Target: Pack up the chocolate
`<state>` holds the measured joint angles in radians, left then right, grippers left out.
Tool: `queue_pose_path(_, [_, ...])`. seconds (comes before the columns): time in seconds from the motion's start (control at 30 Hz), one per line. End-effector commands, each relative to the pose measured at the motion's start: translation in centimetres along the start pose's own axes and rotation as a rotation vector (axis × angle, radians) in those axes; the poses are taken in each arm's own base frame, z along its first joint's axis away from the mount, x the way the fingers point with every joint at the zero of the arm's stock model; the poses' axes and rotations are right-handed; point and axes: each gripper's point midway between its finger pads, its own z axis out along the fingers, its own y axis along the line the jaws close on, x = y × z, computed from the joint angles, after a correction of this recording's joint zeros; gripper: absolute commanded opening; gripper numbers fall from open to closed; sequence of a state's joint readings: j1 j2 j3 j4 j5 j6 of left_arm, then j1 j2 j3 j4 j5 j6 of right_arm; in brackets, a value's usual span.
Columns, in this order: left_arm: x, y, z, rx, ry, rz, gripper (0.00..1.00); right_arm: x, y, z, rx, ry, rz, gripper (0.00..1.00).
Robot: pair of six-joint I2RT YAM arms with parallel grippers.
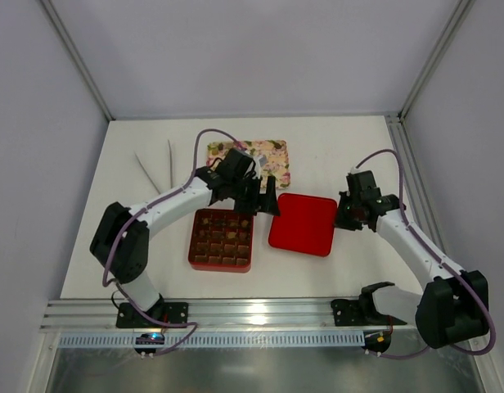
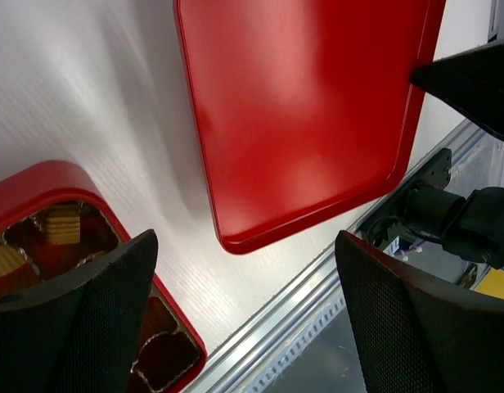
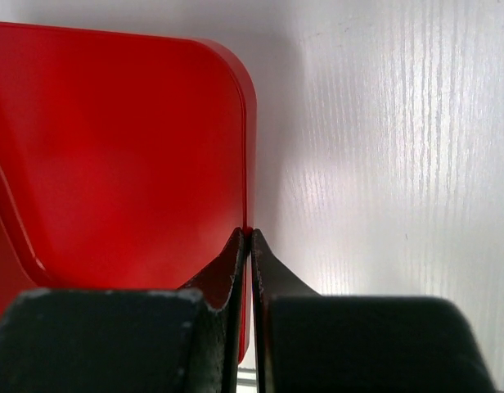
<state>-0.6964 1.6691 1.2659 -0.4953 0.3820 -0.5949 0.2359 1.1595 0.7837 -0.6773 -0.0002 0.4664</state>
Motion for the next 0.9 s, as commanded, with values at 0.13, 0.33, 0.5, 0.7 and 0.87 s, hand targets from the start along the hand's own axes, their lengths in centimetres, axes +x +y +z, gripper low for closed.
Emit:
queue_pose_path(0.13, [-3.0, -2.4, 1.8, 0.097, -0.041, 0.038, 0.87, -1.6, 1.6, -3.1, -0.151, -0.026, 0.008, 0.04])
queue_pose_path(0.33, [-3.2, -1.8, 2.6, 0.079, -0.038, 0.035, 0.88, -2.5, 2.1, -4.9, -0.196, -0.058, 0.014, 0.04])
queue_pose_path(0.5, [-3.6, -3.3, 2.6, 0.152, -0.037, 0.027, 0.88, -2.7, 2.9, -5.7, -0.241, -0.067, 0.027, 0.04])
queue_pose_path(0.7, [-3.2, -6.0, 1.8, 0.305, -0.031, -0.036, 0.79, -2.5, 5.0, -5.9, -0.367, -0.059, 0.056, 0.04])
queue_pose_path(0.87, [-3.3, -7.4, -0.4, 0.359, -0.062, -0.035, 0.59, -2.2, 6.2, -5.9, -0.449, -0.053, 0.092, 0.04])
